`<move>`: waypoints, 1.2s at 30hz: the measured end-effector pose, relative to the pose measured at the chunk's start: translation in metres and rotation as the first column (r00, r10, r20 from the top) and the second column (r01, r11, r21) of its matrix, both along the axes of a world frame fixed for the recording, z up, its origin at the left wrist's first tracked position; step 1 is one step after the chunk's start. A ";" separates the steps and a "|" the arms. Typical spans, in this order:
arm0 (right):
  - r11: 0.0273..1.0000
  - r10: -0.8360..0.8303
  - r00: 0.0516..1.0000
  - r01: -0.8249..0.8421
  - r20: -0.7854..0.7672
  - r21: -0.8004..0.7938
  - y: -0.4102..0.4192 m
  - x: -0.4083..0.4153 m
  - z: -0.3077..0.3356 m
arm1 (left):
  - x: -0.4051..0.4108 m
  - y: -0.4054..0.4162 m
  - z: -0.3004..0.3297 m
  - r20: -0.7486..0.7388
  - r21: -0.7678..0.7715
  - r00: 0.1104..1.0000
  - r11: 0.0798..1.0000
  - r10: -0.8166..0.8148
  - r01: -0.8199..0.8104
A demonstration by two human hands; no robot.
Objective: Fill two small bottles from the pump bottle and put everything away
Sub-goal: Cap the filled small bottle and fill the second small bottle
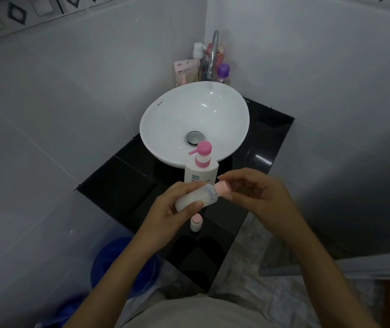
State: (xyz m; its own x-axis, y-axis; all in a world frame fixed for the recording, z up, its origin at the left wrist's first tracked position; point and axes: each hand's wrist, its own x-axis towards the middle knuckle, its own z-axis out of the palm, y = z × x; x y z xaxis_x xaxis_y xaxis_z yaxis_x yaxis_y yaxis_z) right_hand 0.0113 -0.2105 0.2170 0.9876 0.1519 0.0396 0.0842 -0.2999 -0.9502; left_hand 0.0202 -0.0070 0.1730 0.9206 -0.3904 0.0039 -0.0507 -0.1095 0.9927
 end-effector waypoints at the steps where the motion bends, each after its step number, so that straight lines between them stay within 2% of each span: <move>1: 1.000 -0.003 1.000 0.002 -0.011 -0.016 -0.001 0.001 0.000 | 0.000 0.000 0.001 0.005 0.008 1.000 1.000 0.000 0.000; 7: 0.985 -0.118 0.993 0.116 -0.009 -0.130 0.003 0.001 -0.003 | 0.001 -0.004 0.011 -0.019 -0.021 0.999 0.999 0.037 -0.038; 14: 1.000 0.004 1.000 -0.004 0.012 0.013 -0.003 -0.002 0.000 | 0.001 -0.002 0.016 -0.045 -0.026 0.997 0.998 0.056 -0.058; 19: 0.988 -0.114 0.993 0.112 -0.013 -0.106 0.006 0.000 -0.002 | 0.001 -0.001 0.017 -0.056 -0.018 0.997 0.999 0.049 -0.050; 25: 0.999 0.030 1.000 -0.030 0.009 -0.021 -0.002 -0.002 -0.002 | 0.002 -0.001 0.018 -0.070 -0.026 0.996 0.998 0.053 -0.055; 30: 0.986 -0.115 0.993 0.111 -0.022 -0.127 0.007 -0.001 -0.003 | 0.002 -0.001 0.019 -0.053 0.008 0.998 0.999 0.036 -0.035; 36: 0.999 0.040 0.999 -0.040 -0.002 -0.003 -0.002 -0.004 -0.005 | 0.003 0.000 0.021 -0.063 -0.011 0.997 0.999 0.042 -0.043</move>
